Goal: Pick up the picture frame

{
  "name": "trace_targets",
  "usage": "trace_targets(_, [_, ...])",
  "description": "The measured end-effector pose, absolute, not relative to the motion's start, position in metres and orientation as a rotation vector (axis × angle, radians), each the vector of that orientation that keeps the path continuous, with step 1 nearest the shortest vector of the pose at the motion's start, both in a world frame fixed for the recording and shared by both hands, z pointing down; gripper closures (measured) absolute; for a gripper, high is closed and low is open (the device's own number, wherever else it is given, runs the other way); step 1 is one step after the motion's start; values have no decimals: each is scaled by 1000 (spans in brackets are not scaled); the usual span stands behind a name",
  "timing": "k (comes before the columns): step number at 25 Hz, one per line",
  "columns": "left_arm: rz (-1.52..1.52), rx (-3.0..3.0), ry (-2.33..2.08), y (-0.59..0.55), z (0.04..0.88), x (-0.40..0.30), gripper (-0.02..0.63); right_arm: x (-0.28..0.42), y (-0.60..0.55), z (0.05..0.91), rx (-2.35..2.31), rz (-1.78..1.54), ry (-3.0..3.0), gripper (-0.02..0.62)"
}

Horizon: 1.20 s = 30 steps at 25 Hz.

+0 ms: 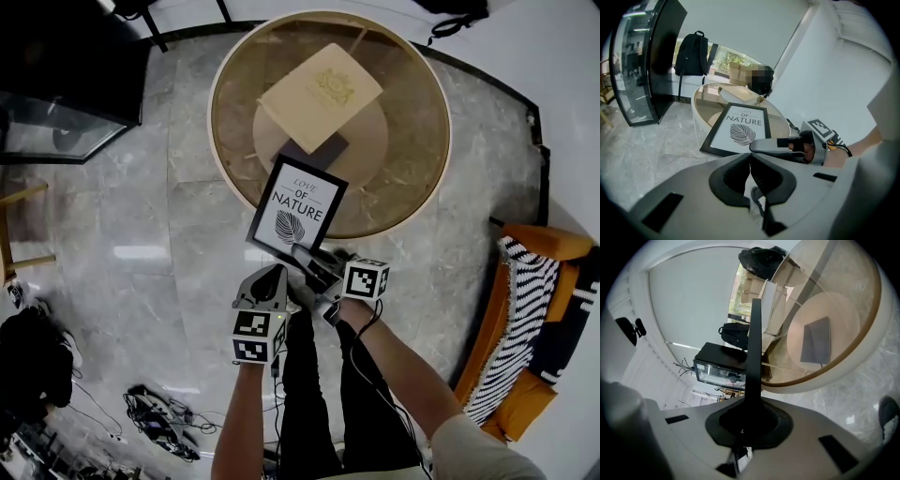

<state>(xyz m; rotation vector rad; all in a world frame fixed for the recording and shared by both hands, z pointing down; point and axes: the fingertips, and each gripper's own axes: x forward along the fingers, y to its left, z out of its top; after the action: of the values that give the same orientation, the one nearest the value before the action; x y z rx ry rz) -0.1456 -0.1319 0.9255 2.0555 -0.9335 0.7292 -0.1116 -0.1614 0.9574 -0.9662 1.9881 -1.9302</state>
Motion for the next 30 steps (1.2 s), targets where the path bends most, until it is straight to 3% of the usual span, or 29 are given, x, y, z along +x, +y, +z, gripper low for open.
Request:
trace_targets(14, [748,2053,-940,-120,879,-118,584,-70,-139,893,-1077,-1910,2076,555])
trace_targets(30, [722,2082,-938,-120,745,-104,584,-49,-118,753,-1199,-1892,2122,555])
